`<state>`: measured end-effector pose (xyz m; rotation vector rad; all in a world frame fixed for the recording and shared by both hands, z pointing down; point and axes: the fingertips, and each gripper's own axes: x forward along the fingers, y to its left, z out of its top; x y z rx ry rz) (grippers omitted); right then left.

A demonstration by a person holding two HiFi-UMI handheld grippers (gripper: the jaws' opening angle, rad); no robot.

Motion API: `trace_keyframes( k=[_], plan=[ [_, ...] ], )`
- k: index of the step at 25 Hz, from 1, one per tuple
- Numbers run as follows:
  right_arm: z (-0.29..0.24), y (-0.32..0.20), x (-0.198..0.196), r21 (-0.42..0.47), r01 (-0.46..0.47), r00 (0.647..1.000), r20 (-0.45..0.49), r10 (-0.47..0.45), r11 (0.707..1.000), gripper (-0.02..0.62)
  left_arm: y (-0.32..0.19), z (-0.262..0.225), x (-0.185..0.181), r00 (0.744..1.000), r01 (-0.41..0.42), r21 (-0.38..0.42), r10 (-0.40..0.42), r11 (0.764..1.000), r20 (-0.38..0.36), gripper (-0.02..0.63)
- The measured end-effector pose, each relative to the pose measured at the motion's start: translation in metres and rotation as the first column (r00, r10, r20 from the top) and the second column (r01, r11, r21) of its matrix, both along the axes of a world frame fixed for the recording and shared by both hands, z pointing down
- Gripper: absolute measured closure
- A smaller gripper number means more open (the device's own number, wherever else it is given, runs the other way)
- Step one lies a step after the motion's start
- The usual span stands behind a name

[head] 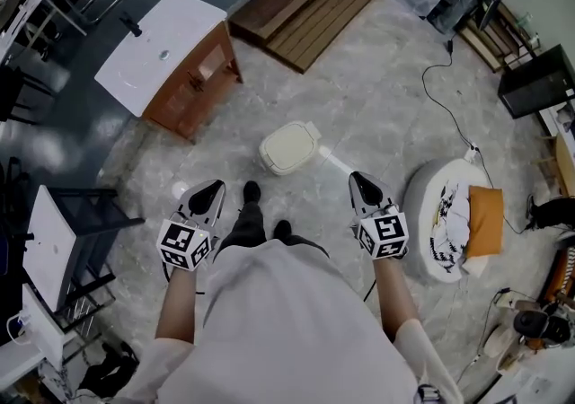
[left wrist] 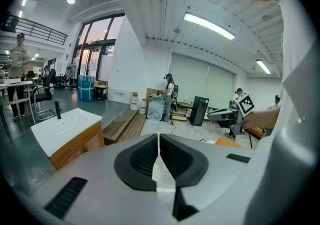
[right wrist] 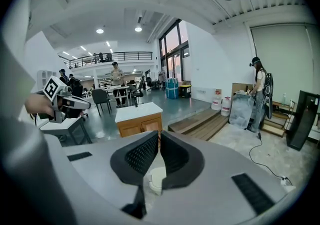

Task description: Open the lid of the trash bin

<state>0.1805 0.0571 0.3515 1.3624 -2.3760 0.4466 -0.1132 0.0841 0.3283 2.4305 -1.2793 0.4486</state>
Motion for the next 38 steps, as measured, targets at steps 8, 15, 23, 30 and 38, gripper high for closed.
trace_keyframes(
  k=[8, 15, 23, 30, 38],
  plan=[
    [0.006, -0.03, -0.005, -0.028, -0.067, 0.998, -0.02, 0.066, 0.997, 0.558, -0.058, 0.01, -0.005, 0.995, -0.1, -0.004, 0.101, 0.995, 0.025, 0.578],
    [0.013, -0.043, -0.012, -0.059, -0.122, 0.991, -0.062, 0.119, 0.991, 0.558, -0.092, 0.032, -0.014, 0.982, -0.183, -0.047, 0.185, 0.982, 0.026, 0.578],
    [0.033, -0.056, -0.031, -0.133, -0.182, 0.98, -0.101, 0.169, 0.974, 0.558, -0.124, 0.068, -0.023, 0.963, -0.268, -0.11, 0.27, 0.957, -0.002, 0.578],
    [0.056, -0.052, -0.054, -0.219, -0.215, 0.974, -0.126, 0.19, 0.952, 0.558, -0.131, 0.125, -0.022, 0.923, -0.374, -0.191, 0.384, 0.908, 0.016, 0.578],
    [0.095, -0.052, -0.078, -0.29, -0.237, 0.969, -0.135, 0.206, 0.927, 0.558, -0.128, 0.18, -0.001, 0.85, -0.505, -0.264, 0.526, 0.822, 0.009, 0.578]
  ],
)
